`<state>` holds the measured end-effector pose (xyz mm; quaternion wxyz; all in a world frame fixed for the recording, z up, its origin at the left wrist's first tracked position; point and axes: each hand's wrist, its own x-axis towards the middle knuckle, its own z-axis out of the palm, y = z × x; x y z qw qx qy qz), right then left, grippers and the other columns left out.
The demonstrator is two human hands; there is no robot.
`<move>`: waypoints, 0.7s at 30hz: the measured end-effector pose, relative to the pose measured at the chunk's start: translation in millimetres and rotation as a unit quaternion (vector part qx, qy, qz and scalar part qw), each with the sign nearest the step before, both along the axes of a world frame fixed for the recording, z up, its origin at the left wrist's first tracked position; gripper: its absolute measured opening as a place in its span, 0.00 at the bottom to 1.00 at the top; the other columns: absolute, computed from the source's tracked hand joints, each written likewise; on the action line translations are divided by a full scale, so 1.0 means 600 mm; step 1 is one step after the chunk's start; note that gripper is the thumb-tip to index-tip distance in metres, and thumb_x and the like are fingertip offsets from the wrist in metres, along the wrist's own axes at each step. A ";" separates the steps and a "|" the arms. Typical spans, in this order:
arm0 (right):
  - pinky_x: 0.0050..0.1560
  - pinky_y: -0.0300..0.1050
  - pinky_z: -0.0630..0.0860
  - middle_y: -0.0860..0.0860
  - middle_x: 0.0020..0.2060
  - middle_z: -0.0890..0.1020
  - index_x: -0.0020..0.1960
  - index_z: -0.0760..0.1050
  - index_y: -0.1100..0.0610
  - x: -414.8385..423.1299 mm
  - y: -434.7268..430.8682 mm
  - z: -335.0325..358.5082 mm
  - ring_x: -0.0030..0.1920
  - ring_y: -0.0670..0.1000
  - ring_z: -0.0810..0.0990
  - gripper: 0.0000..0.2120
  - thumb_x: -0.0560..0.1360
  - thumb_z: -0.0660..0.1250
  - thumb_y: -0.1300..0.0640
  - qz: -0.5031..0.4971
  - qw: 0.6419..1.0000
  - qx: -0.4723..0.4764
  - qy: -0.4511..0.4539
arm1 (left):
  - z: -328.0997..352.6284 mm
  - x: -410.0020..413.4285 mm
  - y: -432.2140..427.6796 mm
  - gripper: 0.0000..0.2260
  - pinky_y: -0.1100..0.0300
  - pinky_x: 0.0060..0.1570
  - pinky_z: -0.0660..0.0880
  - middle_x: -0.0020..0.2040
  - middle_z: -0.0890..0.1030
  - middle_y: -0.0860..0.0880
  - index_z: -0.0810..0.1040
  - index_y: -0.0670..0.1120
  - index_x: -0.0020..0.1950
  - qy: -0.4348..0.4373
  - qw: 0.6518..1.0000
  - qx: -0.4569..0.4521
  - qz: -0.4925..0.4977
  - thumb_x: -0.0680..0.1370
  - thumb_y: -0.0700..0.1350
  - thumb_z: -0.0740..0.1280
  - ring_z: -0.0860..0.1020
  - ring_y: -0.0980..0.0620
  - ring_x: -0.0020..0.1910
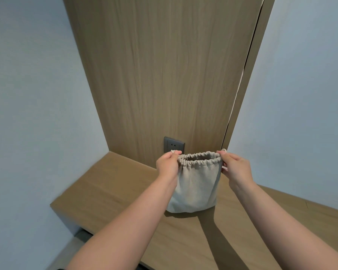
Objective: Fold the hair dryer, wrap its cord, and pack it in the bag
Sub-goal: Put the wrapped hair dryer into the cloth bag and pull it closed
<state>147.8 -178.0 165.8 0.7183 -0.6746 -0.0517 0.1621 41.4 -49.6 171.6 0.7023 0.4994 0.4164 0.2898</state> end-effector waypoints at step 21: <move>0.29 0.34 0.79 0.58 0.35 0.80 0.37 0.75 0.63 0.029 -0.006 0.032 0.22 0.43 0.79 0.13 0.79 0.61 0.61 -0.086 0.986 0.110 0.094 | 0.017 -0.029 0.115 0.12 0.63 0.28 0.66 0.33 0.73 0.48 0.80 0.43 0.38 0.114 0.990 -0.024 0.074 0.80 0.43 0.63 0.68 0.54 0.30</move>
